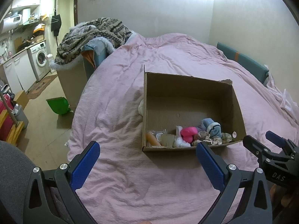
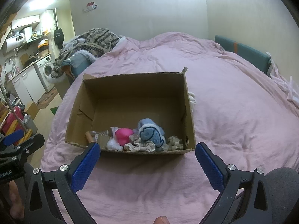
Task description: Organize soft objects
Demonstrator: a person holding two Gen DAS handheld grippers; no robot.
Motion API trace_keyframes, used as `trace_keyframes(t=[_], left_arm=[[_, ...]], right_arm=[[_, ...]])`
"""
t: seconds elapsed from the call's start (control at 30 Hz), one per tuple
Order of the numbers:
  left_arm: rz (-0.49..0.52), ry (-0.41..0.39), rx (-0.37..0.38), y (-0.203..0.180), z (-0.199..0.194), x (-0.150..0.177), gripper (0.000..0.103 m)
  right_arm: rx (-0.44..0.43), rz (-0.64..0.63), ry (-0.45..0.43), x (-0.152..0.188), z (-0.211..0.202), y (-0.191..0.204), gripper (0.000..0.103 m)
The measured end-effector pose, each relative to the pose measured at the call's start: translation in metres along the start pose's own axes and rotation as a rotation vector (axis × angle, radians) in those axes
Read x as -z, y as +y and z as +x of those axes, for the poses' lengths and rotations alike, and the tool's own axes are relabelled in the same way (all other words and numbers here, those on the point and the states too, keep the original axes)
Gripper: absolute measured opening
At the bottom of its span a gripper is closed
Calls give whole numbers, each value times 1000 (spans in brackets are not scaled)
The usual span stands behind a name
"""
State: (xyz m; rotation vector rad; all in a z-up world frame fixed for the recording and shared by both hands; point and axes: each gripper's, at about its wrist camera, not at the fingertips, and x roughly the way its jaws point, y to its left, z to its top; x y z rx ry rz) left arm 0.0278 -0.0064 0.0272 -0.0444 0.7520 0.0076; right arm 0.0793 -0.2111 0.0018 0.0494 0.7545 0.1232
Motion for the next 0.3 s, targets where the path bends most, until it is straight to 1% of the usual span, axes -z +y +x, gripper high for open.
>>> trace_keyframes(t=[0.3], left_arm=[[0, 5, 8, 0, 1, -1, 102]], right_arm=[[0, -3, 0, 0, 0, 0, 103]])
